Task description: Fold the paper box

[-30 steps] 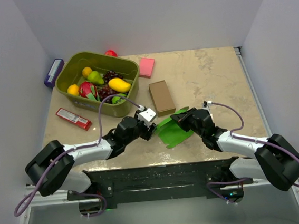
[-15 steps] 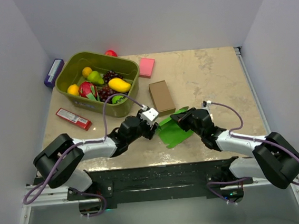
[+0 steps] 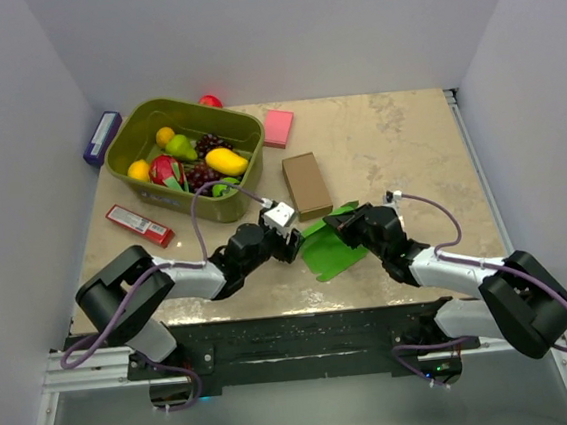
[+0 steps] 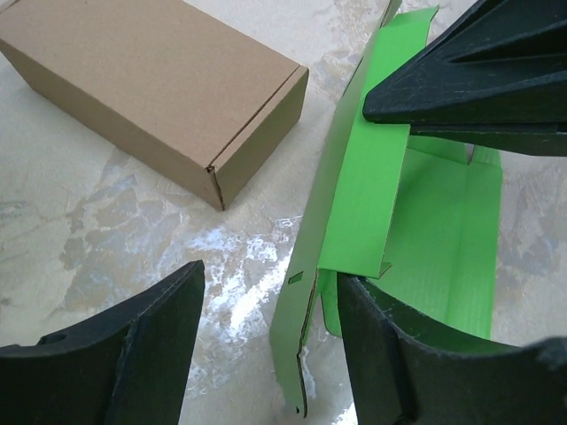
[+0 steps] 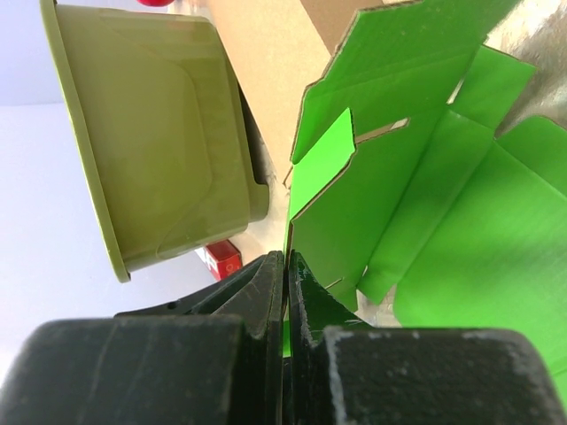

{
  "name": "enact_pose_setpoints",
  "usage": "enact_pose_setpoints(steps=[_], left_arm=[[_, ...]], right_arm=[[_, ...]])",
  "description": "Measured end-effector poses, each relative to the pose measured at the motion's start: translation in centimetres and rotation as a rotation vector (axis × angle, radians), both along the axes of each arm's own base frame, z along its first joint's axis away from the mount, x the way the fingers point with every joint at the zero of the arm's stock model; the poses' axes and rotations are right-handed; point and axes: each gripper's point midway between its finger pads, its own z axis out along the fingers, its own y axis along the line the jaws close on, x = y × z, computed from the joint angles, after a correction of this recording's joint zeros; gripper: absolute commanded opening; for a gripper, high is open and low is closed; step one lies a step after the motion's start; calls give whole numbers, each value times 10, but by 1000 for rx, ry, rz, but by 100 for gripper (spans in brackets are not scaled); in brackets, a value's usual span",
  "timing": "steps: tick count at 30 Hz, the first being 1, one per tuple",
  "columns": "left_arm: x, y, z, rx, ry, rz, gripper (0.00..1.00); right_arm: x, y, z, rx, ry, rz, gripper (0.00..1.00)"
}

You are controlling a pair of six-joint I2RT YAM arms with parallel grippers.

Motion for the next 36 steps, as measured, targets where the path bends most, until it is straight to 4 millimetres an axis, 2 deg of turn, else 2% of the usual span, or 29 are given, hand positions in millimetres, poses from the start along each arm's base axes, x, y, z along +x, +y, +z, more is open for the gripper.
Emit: enact_pose_setpoints(steps=[4, 6, 12, 16, 19, 24, 30, 33, 36], left_arm=[[-7, 3, 1, -26, 15, -5, 76], [-14, 9, 8, -43, 16, -12, 79], [-38, 36, 61, -169, -40, -4, 84], [-46, 62, 91, -249, -64, 45, 85], [-49, 78, 99, -282, -59, 91, 86], [-54, 91, 82, -275, -25, 123, 86], [-50, 88, 53, -211, 24, 135, 81], [-41, 93, 48, -208, 15, 187, 77], [-29, 100, 51, -232, -1, 232, 76]], right_arm=[[0, 0, 0, 5, 3, -1, 0], [-1, 1, 1, 9, 5, 0, 0], [-3, 2, 12, 29, 10, 4, 0], [-5, 4, 40, 71, -18, 8, 0], [-6, 3, 66, 117, -50, 1, 0], [-8, 2, 99, 186, -82, -10, 0], [-10, 1, 115, 228, -76, -19, 0], [-11, 1, 122, 248, -78, -22, 0], [-12, 1, 129, 266, -84, -23, 0]])
